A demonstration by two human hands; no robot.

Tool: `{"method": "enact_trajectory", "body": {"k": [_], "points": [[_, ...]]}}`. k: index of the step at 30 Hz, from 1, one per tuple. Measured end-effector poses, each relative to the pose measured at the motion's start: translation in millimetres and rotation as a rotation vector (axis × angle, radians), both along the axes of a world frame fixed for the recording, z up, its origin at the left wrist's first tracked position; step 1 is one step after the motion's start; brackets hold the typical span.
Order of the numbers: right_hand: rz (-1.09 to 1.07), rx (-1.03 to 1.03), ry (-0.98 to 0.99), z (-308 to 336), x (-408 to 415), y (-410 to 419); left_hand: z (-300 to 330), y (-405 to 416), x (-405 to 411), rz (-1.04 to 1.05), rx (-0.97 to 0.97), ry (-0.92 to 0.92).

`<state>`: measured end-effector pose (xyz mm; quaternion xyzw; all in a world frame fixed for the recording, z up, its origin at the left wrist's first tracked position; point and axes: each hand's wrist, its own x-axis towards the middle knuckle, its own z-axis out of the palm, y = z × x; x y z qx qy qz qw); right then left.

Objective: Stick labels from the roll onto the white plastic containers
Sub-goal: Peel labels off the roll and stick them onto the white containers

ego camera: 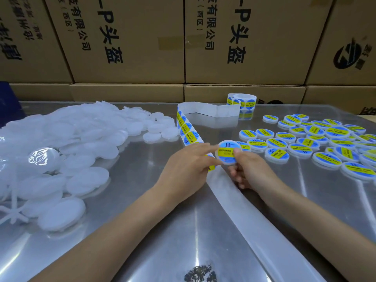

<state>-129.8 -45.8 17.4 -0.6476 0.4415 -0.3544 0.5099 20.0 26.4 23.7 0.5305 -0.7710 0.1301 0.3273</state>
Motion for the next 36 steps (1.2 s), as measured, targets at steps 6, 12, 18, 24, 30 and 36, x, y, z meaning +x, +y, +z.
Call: {"method": "enact_trajectory", "body": {"k": [6, 12, 18, 24, 30, 36], "points": [[-0.113, -0.285, 0.449, -1.5, -25.0, -22.2, -6.5, -11.3, 56.4, 0.716, 0.421, -0.178], [-0.259, -0.462, 0.773, -2.2, -28.8, -16.8, -2.1, 7.6, 125.9, 1.137, 0.495, 0.115], [-0.185, -0.636, 0.721, 3.2, -22.1, -7.3, -1.1, 32.3, 161.4, 1.309, 0.599, 0.355], [-0.014, -0.637, 0.687, -1.3, -14.9, -2.4, -1.4, 19.9, 142.5, 1.145, 0.600, 0.324], [0.065, -0.683, 0.623, -3.0, -11.4, 2.0, -0.5, -8.3, 95.4, 0.872, 0.423, 0.513], [0.158, -0.673, 0.619, -5.1, -14.0, -1.8, 4.4, -17.6, 67.6, 0.665, 0.202, 0.760]]}}
